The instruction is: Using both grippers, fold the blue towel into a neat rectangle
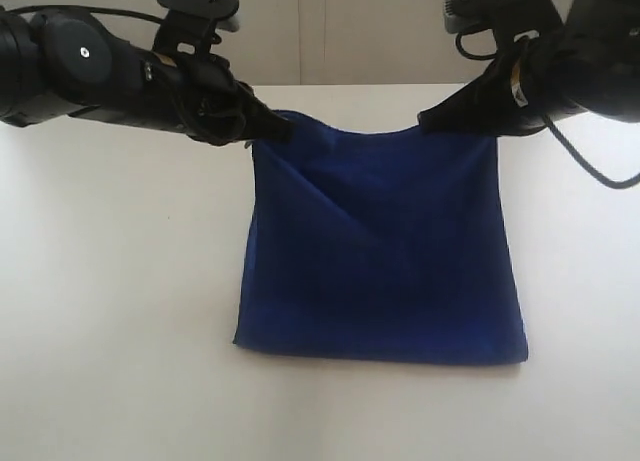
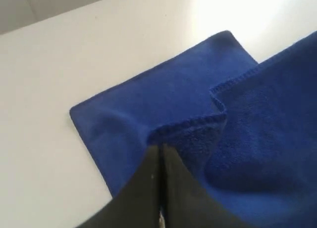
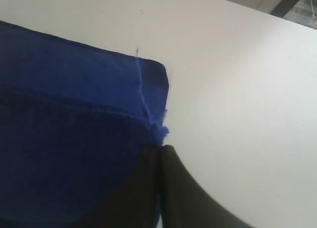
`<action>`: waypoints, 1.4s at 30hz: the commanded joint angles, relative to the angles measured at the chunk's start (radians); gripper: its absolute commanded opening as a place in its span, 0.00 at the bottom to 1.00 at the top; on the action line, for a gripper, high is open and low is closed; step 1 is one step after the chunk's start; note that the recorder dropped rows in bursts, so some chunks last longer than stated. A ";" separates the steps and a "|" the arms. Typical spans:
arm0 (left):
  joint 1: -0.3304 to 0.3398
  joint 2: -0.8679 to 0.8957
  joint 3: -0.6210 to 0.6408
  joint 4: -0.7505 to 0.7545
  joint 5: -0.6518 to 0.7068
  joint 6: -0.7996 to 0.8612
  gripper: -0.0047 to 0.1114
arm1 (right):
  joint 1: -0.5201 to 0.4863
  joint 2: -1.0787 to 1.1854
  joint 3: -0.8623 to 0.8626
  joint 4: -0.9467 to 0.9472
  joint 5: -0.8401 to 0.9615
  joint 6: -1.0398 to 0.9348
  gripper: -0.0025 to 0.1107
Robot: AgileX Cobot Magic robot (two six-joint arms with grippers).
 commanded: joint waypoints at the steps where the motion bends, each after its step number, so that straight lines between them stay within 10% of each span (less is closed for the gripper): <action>1: 0.030 0.001 -0.051 -0.013 -0.008 0.006 0.04 | -0.031 0.017 -0.055 -0.028 -0.018 0.027 0.02; 42: 0.144 0.492 -0.537 -0.024 0.027 0.000 0.04 | -0.137 0.442 -0.409 -0.035 -0.087 0.066 0.02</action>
